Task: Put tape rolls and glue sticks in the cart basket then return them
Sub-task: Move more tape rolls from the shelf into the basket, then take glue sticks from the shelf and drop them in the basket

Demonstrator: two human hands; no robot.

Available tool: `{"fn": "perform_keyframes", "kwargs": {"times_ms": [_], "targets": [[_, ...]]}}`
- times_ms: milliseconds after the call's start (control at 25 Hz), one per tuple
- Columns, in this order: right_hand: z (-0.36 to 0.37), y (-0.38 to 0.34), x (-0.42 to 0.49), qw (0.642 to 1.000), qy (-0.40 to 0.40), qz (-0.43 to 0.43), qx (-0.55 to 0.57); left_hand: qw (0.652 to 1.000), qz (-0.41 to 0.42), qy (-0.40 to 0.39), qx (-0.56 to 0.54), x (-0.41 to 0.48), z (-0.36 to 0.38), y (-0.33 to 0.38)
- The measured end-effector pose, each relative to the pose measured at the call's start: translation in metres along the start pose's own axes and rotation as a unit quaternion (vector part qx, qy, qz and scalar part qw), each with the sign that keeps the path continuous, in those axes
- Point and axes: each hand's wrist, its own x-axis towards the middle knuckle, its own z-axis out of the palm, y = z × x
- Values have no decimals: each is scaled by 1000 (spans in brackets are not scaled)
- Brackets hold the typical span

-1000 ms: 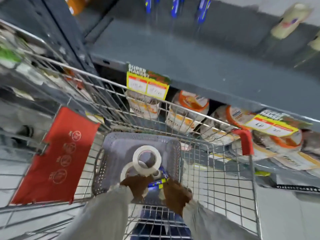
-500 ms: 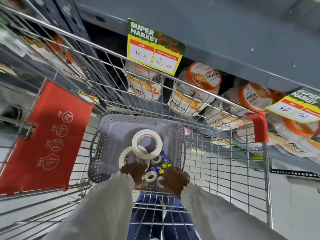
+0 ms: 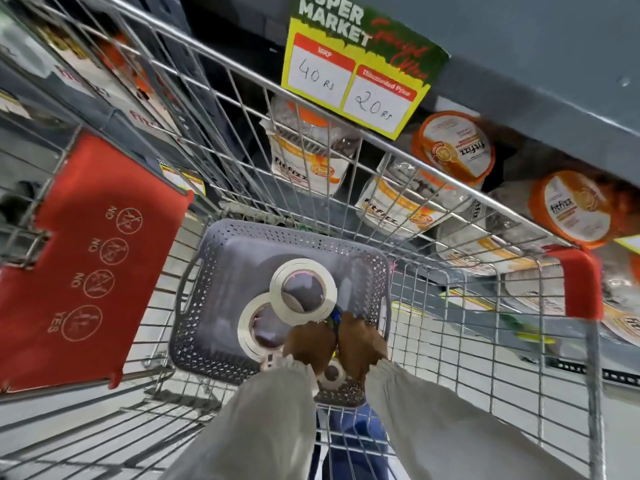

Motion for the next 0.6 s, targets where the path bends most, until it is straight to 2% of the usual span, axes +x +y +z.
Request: {"fn": "perform_keyframes", "kwargs": {"times_ms": [80,120,240,320,360,440,520,600], "targets": [[0,-2,-1,999,26,23,13,1000,-13,15,11,3,0,0],[-4,-3,-1,1000,8,22,13,1000,-18,18,16,3,1,0],[-15,-11,2,999,-4,7,-52,1000,-21,13,-11,2,1,-1],[-29,-13,2,995,-70,-23,-64,998,-25,20,-57,-2,-8,2],[-33,-13,3,994,-88,-25,-58,998,-10,-3,-61,-5,-15,1],[-53,-10,4,990,-118,-30,-67,1000,9,16,-19,-6,-7,-1],[-73,0,5,993,-79,-58,-72,1000,2,6,-13,-17,-7,-3],[-88,12,10,991,-115,-68,9,999,6,35,-14,-32,-20,-7]]}}
